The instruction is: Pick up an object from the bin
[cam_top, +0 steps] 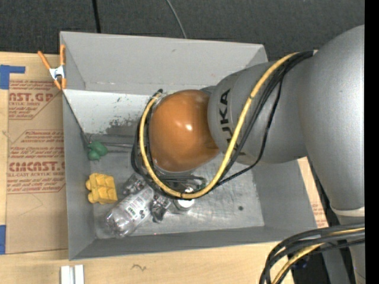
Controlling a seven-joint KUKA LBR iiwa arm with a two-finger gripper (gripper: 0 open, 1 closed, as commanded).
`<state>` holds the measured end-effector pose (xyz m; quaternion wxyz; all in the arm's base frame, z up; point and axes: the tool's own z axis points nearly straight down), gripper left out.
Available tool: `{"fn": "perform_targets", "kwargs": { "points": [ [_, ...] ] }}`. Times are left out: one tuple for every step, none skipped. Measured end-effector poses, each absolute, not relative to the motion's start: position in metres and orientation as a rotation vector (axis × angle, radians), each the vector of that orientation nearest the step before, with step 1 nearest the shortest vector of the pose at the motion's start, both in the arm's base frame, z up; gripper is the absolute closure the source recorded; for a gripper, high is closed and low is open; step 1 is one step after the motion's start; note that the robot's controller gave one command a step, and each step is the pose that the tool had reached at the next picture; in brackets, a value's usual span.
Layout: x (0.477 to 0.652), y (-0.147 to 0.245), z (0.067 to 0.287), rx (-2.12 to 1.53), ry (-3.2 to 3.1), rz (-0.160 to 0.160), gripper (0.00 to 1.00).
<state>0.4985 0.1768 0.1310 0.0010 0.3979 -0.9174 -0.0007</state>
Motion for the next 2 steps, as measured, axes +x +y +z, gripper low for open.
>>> {"fn": "perform_targets", "kwargs": {
  "points": [
    [0.498, 0.177, 0.147, 1.248, -2.88, -0.002, 1.0],
    [0.499, 0.177, 0.164, 1.25, -2.883, -0.002, 1.0]
  ]
}}
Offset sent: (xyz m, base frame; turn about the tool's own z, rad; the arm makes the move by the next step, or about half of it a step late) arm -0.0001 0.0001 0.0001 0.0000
